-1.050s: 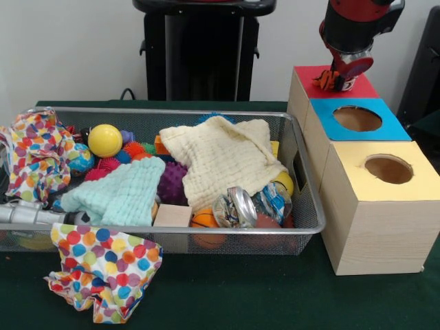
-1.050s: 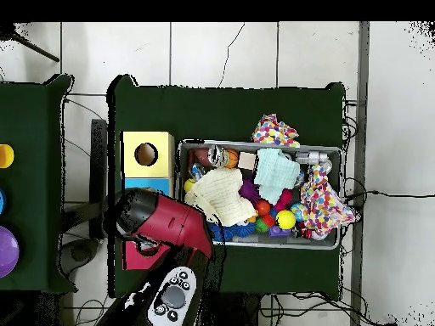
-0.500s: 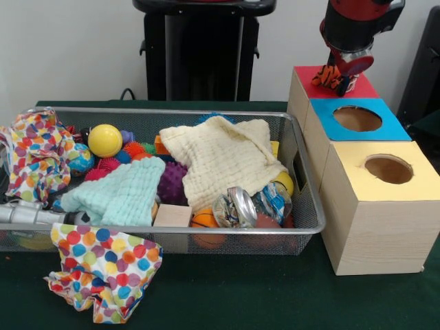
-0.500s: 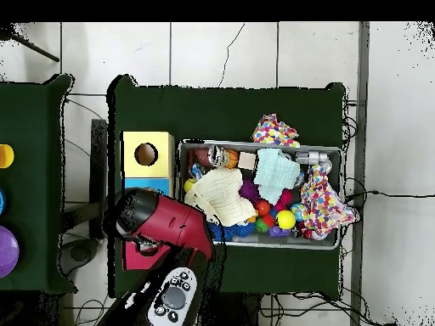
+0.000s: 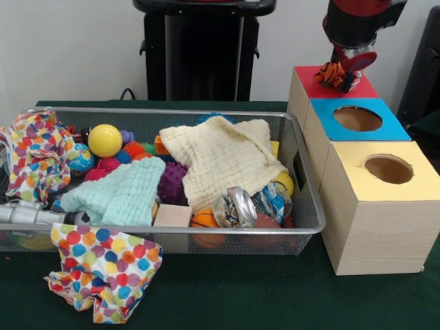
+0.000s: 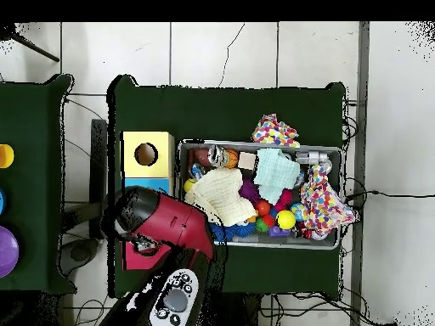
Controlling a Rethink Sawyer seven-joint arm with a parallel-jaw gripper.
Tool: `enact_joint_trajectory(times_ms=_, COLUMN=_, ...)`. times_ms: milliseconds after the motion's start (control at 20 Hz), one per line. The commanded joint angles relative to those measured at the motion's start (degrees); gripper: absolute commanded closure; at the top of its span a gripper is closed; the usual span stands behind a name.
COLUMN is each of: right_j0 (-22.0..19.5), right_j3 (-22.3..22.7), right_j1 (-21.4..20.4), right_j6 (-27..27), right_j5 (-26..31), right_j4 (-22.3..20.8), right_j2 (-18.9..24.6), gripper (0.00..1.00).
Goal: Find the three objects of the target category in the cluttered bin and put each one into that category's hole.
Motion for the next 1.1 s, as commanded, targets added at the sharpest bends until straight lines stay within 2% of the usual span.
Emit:
enact_joint_trajectory(times_ms=50, right_j0=-2.9, right_j3=1.9, right_j1=-3.3, right_j6=13.1, right_j5=13.2, right_j4=-0.1, right_j2=3.5, gripper=0.00)
enact_joint_trajectory(times_ms=400, right_j0=-3.8, right_j3=-2.8, right_j1=-4.6, right_j6=12.5, right_j5=19.8, right_j4=-2.9, right_j2=1.7, gripper=0.00)
enact_joint_trajectory(times_ms=700, right_j0=-2.6, right_j3=-2.4, right_j1=-4.0, right_j6=12.3, right_j5=18.0, right_j4=-1.6, right_j2=1.9, gripper=0.00)
enact_joint_trajectory(times_ms=1000, right_j0=-2.9, right_j3=-2.4, right_j1=-3.7, right_j6=10.6, right_j5=16.7, right_j4=-2.3, right_j2=2.1, gripper=0.00)
enact_joint_trajectory(times_ms=1050, right_j0=-2.8, right_j3=-2.4, right_j1=-3.6, right_j6=9.7, right_j5=16.1, right_j4=-3.2, right_j2=1.8, gripper=1.00)
enact_joint_trajectory(times_ms=1100, right_j0=-2.7, right_j3=-2.2, right_j1=-3.6, right_j6=9.8, right_j5=15.6, right_j4=-3.2, right_j2=1.6, gripper=1.00)
